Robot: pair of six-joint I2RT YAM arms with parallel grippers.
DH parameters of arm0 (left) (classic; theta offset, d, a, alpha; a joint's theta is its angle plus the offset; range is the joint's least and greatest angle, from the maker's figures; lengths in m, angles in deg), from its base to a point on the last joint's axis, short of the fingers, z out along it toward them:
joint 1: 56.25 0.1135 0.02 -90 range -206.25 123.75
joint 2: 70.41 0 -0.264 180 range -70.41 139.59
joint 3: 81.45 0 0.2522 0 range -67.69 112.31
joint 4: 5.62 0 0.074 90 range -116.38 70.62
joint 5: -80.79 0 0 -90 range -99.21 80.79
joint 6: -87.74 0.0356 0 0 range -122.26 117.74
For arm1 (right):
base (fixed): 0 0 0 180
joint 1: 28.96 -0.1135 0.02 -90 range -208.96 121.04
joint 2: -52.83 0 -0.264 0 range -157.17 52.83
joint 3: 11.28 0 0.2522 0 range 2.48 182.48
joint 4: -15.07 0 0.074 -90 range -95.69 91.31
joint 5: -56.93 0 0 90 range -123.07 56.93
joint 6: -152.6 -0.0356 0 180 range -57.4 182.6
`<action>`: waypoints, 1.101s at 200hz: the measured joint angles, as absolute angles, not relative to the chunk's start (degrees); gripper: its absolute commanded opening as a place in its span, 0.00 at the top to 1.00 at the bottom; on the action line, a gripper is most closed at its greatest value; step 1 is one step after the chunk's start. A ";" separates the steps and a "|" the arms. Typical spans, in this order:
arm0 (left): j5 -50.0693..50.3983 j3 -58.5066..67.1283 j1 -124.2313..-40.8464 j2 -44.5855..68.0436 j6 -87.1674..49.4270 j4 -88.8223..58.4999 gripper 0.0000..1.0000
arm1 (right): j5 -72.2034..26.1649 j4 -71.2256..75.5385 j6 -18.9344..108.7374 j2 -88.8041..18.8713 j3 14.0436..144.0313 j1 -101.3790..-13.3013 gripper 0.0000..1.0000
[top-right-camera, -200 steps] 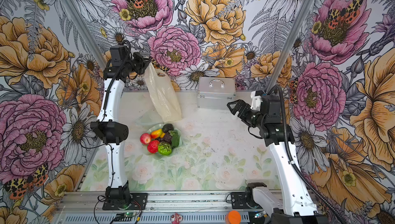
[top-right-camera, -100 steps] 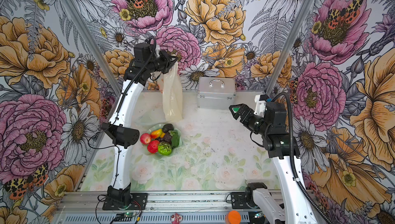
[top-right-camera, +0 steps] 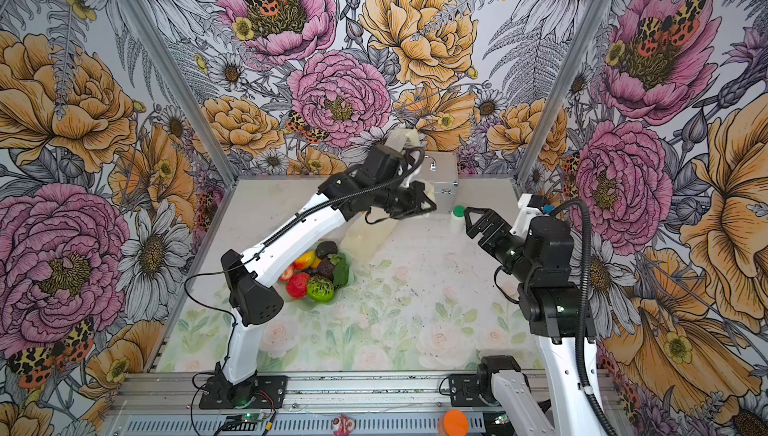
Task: Place the fruits into the plastic bag
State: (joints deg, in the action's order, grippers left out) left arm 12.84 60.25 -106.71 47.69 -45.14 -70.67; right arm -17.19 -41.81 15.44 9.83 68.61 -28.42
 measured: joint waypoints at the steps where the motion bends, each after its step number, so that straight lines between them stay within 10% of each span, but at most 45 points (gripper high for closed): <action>1: 12.68 59.53 -107.03 47.47 -44.96 -70.89 1.00 | -17.46 -41.89 15.44 9.94 68.61 -28.36 0.05; 101: 1.16 36.08 -108.59 22.84 -37.97 -75.70 1.00 | -22.79 -52.12 19.64 -1.03 75.76 -27.46 0.05; 220: 0.22 27.18 -104.87 20.35 -40.50 -70.32 1.00 | -19.75 -64.97 25.46 -15.09 72.02 -27.55 0.04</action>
